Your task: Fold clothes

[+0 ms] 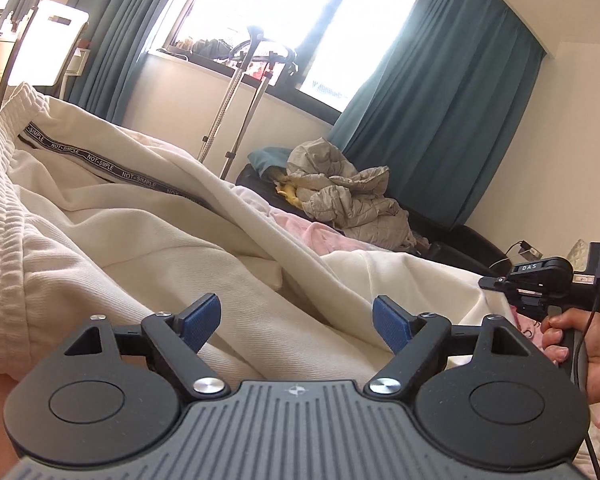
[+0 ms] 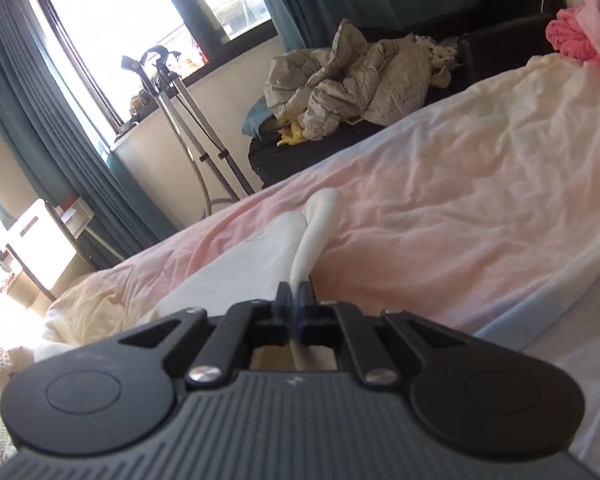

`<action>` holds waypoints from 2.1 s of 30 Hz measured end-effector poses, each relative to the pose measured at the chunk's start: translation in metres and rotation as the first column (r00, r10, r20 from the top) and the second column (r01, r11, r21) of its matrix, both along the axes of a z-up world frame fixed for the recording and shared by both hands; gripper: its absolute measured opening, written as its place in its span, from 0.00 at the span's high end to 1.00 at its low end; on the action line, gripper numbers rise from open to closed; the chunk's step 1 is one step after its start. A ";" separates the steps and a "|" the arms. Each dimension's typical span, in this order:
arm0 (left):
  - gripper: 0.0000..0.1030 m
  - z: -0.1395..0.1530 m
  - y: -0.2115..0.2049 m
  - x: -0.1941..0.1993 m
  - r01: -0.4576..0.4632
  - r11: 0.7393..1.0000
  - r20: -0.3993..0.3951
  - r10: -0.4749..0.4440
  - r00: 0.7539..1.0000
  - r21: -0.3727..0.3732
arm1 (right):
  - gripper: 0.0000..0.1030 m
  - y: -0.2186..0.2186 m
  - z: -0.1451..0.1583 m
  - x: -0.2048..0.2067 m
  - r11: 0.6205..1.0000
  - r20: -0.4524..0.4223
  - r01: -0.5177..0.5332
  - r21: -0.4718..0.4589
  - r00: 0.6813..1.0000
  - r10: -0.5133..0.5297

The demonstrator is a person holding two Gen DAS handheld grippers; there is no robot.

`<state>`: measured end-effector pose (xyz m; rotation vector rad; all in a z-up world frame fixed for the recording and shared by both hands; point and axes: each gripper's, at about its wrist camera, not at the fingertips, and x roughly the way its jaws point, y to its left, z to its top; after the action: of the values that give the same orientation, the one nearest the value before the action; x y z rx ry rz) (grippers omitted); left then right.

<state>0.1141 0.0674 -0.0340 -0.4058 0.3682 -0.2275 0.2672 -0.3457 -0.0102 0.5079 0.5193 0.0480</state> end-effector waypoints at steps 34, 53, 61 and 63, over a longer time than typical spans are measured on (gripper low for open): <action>0.11 -0.034 0.092 -0.031 -0.326 0.763 -0.395 0.100 0.913 -0.559 | 0.48 -0.166 -0.085 -0.193 0.675 -0.077 0.288 0.679 0.943 -0.324; 0.84 -0.050 0.146 -0.002 -0.548 0.634 -0.520 0.257 0.815 -0.545 | 0.97 -0.146 -0.075 -0.156 0.789 0.027 0.300 0.536 0.928 -0.370; 0.87 0.036 0.225 -0.062 -0.473 0.624 -0.355 0.314 0.881 -0.622 | 0.97 -0.115 -0.014 -0.207 0.852 0.259 0.281 0.441 0.869 -0.421; 0.87 0.046 0.245 -0.070 -0.475 0.657 -0.366 0.308 0.878 -0.586 | 0.97 -0.114 -0.007 -0.214 0.864 0.289 0.256 0.434 0.869 -0.402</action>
<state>0.0436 0.3120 0.0118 -1.2257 0.4159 0.1413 0.0536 -0.4595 -0.0169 0.9489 0.0349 -0.0911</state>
